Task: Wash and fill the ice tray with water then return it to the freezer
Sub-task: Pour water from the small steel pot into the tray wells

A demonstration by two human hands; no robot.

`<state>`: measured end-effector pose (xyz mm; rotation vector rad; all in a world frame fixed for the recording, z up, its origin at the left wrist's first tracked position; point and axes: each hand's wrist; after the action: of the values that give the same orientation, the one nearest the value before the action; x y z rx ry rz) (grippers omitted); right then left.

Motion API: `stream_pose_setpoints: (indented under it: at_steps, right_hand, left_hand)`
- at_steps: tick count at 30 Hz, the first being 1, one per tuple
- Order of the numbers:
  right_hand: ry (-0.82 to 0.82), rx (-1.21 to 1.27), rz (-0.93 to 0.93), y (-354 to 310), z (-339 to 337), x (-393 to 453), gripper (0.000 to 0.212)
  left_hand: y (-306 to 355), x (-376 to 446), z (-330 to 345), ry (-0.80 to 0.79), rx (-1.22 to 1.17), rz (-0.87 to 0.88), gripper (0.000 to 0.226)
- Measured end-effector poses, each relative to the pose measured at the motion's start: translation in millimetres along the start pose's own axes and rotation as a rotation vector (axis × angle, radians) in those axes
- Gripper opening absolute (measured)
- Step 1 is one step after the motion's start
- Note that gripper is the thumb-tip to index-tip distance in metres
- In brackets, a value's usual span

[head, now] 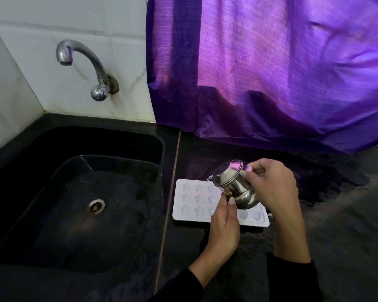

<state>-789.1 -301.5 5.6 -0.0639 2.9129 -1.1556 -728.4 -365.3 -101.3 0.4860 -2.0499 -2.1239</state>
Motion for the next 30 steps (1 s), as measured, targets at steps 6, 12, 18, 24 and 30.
stream_pose_setpoints:
  at_steps: [6,12,18,24,30]
  right_hand:
    - [0.005,-0.031,-0.014,-5.4,4.3,-0.6,0.004]
    - [0.011,-0.035,-0.012,-6.2,7.1,-0.5,0.003]
    - [0.012,0.0,-0.005,-5.2,6.3,-0.6,0.002]
    - [0.002,0.105,0.004,-3.2,1.3,-1.1,0.007]
    - [0.004,0.146,-0.022,-7.1,2.4,-1.6,0.006]
  left_hand:
    - [-2.4,2.9,-3.7,-0.008,0.029,0.017,0.035]
    - [-1.4,3.4,-4.6,-0.001,0.024,0.022,0.034]
    - [2.1,2.0,-5.2,0.006,0.029,0.018,0.028]
    - [4.1,-1.3,-8.1,0.019,0.01,0.028,0.031]
    - [7.2,-2.6,-11.8,0.045,-0.012,0.013,0.029]
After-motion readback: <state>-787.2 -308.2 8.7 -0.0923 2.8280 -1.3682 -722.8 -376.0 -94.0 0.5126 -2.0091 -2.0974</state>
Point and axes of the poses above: each hand's wrist, its own x-axis towards the middle knuckle, its own z-axis out of the palm, y = z × x, and after that the axes turned 4 degrees about x, right-handed
